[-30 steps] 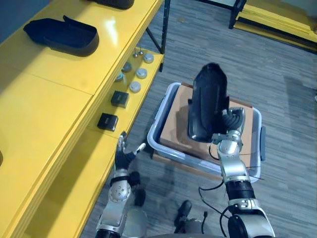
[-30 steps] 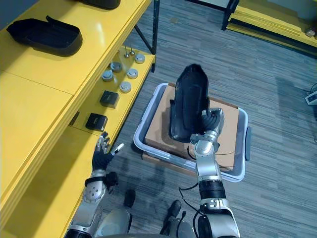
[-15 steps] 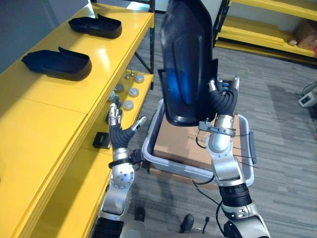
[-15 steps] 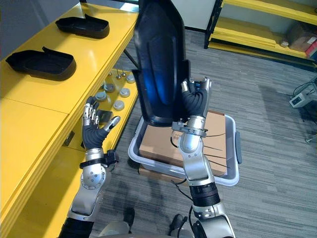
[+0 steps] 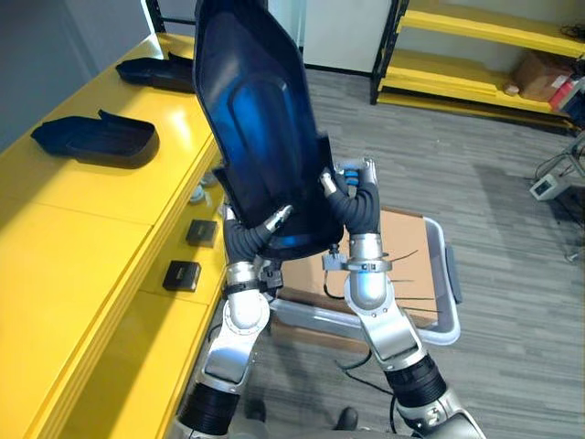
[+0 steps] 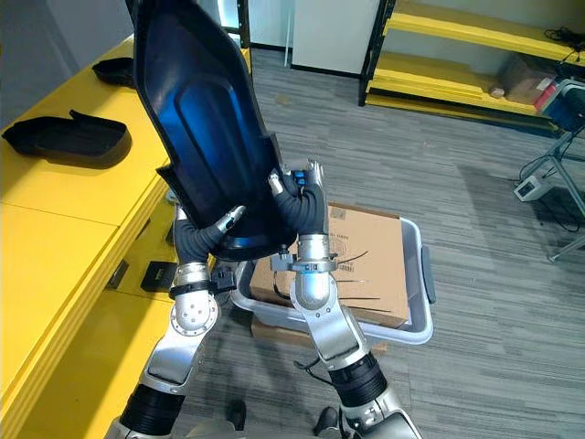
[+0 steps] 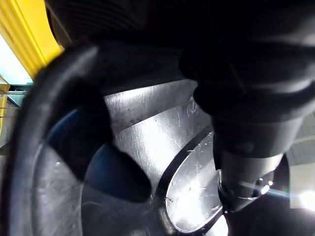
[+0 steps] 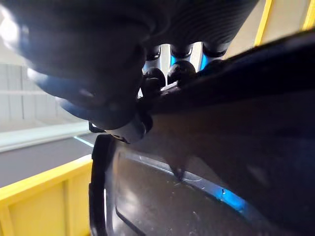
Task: Walk over and take plastic housings, then place them on the shelf
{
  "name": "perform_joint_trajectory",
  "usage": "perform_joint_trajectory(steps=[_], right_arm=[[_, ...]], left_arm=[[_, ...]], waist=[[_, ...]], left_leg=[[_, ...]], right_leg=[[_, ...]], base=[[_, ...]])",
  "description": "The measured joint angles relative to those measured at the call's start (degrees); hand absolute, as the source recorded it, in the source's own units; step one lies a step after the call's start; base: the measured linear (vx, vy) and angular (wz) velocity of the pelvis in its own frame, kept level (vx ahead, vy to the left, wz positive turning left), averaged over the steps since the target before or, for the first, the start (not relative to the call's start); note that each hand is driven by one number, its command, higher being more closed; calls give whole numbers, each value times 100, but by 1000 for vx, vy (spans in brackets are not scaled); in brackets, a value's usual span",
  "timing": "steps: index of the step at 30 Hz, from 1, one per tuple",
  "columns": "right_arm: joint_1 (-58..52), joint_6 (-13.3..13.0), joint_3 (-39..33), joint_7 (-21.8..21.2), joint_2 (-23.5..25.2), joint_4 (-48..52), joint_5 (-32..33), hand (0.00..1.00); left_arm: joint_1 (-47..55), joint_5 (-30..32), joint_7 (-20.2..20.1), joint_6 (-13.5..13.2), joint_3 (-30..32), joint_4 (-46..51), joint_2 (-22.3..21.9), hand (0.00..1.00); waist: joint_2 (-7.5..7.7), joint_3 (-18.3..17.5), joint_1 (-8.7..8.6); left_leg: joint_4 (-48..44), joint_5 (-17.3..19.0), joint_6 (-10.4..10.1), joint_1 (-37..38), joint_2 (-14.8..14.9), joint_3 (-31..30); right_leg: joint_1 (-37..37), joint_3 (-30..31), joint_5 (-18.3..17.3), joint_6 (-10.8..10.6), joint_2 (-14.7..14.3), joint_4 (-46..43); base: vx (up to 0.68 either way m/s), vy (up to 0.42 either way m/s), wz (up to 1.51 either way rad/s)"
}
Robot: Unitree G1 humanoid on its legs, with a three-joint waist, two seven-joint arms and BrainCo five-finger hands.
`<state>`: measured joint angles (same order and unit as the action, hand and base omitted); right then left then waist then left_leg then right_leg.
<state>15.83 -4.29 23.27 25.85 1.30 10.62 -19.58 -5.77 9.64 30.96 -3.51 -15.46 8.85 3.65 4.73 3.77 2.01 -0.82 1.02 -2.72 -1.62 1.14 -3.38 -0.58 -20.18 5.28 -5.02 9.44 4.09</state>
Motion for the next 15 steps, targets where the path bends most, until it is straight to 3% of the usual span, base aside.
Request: perform_joint_trajectory(steps=[7, 13, 15], right_arm=[[-1, -226, 270, -184, -320, 0, 337, 0], [-28, -452, 158, -508, -958, 104, 877, 0], [-187, -633, -134, -733, -1290, 422, 1303, 0]], left_arm=[[-5, -58, 46, 43, 238, -46, 14, 100], [37, 10, 36, 43, 392, 20, 189, 100], [182, 11, 29, 34, 512, 240, 229, 100]], waist=[[0, -45, -113], [-54, -123, -112], [-56, -124, -113]], left_leg=[[4, 0, 0, 2, 0, 19], [28, 0, 0, 49, 0, 33], [33, 0, 0, 56, 4, 38]], right_leg=[[4, 13, 9, -4, 0, 11], [-23, 28, 9, -4, -1, 14], [-23, 36, 9, -4, -5, 10]], base=[[-2, 1, -1], [0, 0, 0], [0, 0, 0]])
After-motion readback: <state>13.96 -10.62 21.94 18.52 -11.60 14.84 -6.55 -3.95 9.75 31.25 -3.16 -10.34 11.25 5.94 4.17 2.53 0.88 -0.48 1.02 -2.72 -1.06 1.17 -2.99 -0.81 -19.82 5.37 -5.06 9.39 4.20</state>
